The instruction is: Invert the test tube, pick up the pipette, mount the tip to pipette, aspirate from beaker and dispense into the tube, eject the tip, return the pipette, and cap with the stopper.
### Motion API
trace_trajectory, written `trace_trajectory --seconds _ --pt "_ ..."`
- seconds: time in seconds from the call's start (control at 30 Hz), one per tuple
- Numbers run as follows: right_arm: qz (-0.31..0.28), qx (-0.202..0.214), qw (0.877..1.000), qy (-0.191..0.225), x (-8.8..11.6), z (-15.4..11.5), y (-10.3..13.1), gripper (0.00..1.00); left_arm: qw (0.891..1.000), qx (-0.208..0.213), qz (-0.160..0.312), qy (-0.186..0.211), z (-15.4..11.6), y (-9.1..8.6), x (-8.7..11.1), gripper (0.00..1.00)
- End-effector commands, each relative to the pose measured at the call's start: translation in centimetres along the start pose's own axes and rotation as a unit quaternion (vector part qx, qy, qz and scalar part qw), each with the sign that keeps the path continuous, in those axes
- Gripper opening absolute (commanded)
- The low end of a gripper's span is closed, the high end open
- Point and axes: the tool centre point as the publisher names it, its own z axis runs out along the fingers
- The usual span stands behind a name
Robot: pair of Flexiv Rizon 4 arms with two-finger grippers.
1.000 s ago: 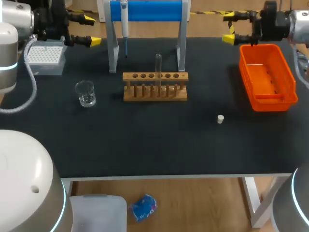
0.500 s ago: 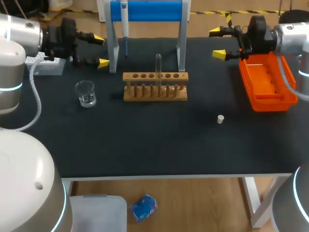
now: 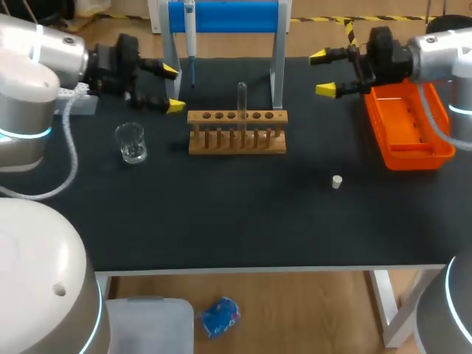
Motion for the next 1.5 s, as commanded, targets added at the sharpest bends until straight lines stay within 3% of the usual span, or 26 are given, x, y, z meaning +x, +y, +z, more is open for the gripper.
trace_trajectory --seconds 0.03,0.23,0.33,0.8,1.1,1.5 --pt "0.003 -0.013 1.0 0.004 -0.2 2.6 -1.5 1.0 1.0 -0.003 -0.003 0.001 3.1 -0.1 0.5 1.0" --pt "0.014 -0.037 0.999 0.024 0.5 6.2 -3.3 1.0 1.0 -0.009 0.002 0.007 4.8 -0.2 1.9 1.0" --pt "0.009 -0.045 0.998 0.043 0.8 7.6 -3.1 1.0 1.0 -0.009 -0.005 0.013 5.3 -0.1 2.4 1.0" --pt "0.009 -0.045 0.998 0.043 0.8 7.6 -3.1 1.0 1.0 -0.009 -0.005 0.013 5.3 -0.1 2.4 1.0" --pt "0.022 -0.055 0.997 0.053 -0.2 11.6 -4.7 1.0 1.0 -0.009 -0.005 0.013 5.3 -0.1 2.4 1.0" --pt "0.018 -0.06 0.996 0.066 -1.4 13.8 -5.0 1.0 0.999 -0.022 -0.009 0.024 6.6 0.4 2.0 1.0"
